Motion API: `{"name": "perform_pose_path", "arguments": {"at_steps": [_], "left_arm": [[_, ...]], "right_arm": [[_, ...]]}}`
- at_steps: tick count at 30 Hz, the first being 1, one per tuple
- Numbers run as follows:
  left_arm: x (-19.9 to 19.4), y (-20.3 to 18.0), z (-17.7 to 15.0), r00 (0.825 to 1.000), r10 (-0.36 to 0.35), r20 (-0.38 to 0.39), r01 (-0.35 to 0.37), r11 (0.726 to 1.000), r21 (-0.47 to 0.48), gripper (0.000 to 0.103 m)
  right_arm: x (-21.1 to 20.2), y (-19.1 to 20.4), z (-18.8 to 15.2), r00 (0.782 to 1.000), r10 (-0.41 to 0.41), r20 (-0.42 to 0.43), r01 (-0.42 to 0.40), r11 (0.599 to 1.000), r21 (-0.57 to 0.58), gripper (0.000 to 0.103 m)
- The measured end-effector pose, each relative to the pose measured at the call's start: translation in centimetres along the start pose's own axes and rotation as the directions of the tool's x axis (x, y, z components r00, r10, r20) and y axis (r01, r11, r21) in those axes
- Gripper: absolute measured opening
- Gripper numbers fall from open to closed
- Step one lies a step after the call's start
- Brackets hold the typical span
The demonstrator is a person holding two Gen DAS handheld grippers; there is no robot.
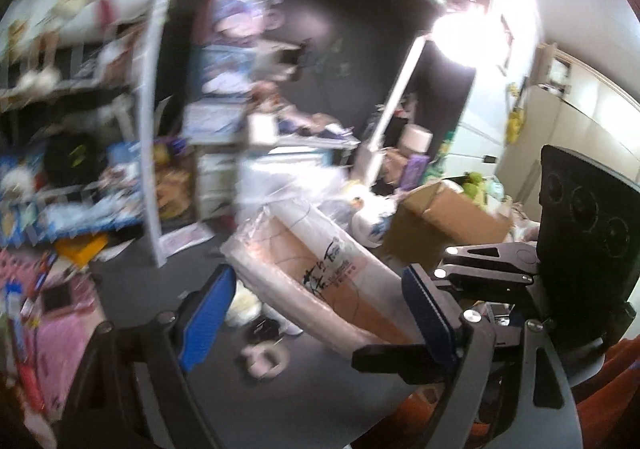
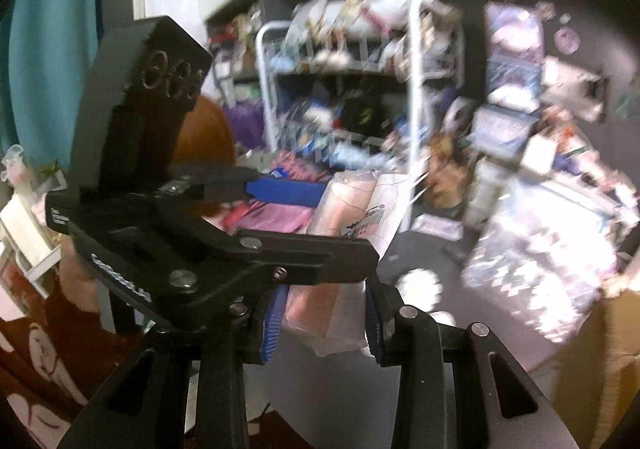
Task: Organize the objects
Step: 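Carry the pink package into the box and open the right gripper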
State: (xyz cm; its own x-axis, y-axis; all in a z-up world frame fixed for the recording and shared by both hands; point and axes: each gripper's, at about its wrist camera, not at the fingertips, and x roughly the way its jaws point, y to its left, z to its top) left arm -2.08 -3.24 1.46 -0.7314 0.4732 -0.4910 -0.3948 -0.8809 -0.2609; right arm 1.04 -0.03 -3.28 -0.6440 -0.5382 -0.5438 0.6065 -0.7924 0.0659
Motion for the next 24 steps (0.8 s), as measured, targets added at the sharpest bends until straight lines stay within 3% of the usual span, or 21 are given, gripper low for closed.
{"name": "perform_pose_path", "arguments": {"at_steps": [5,8,11,18,24], "left_arm": [[2.9,-4.7,2.9,0.999,-0.050,0.010,0.050,0.997,0.051,0.077],[5.2,-7.7,4.2,0.996,-0.094,-0.004,0.094,0.992,0.080,0.070],[7.9,-10.4,5.4,0.993,-0.118,-0.031,0.120,0.987,0.103,0.069],[13.2,-14.7,6.5,0.983,-0.149,-0.109,0.163,0.977,0.139,0.065],[15.5,-16.2,6.3,0.978,-0.138,-0.158,0.163,0.974,0.155,0.065]], "right_arm": [[-5.1,-3.5,-0.4,0.996,-0.069,0.058,0.069,0.998,0.017,0.030],[-8.0,-6.0,-1.2,0.990,-0.116,0.079,0.113,0.993,0.039,0.030],[-10.5,-8.6,-2.3,0.984,-0.155,0.087,0.149,0.986,0.073,0.030],[-13.6,-13.5,-4.8,0.977,-0.198,0.077,0.183,0.968,0.170,0.030],[-14.4,-16.0,-6.4,0.980,-0.197,0.040,0.184,0.958,0.218,0.033]]}}
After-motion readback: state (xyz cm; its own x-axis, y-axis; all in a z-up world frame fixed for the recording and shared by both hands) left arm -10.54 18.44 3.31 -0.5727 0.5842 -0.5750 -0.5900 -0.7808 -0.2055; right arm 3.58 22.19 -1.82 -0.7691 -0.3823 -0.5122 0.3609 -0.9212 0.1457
